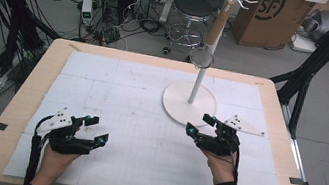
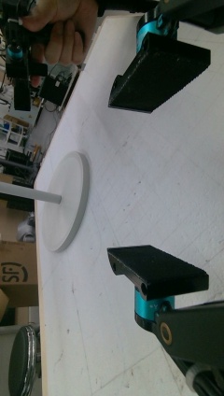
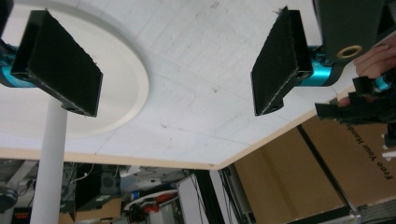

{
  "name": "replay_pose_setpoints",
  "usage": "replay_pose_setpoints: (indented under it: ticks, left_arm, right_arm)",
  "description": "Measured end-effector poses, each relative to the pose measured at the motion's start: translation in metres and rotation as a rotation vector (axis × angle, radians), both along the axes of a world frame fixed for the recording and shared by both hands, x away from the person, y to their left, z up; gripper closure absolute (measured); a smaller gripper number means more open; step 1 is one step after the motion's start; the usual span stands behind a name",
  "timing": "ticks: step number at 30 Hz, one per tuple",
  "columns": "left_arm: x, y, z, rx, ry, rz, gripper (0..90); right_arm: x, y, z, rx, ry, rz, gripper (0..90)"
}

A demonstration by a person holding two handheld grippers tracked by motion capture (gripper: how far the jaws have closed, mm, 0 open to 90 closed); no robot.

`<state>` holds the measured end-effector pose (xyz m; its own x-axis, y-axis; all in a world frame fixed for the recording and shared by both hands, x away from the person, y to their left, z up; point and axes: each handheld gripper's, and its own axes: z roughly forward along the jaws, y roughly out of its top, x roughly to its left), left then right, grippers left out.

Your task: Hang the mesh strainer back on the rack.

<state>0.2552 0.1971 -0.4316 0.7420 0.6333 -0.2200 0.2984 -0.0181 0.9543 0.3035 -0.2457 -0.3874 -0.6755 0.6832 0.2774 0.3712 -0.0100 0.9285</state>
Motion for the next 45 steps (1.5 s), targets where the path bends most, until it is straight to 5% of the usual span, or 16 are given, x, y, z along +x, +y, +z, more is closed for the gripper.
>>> replay_pose_setpoints:
  ticks: [21,27,45]
  left_arm:
    - [0.0,-0.007,-0.005,0.007,0.012,-0.012,24.1]
    - [-0.002,-0.006,-0.005,0.008,0.009,-0.013,24.1]
    - [-0.002,-0.002,-0.004,-0.002,0.01,-0.001,24.1]
  right_arm:
    - [-0.022,-0.013,-0.025,-0.049,-0.023,-0.014,14.9]
    - [-0.027,-0.014,-0.037,-0.083,0.008,-0.019,14.9]
    - [-0.027,-0.013,-0.043,-0.06,0.031,-0.011,14.9]
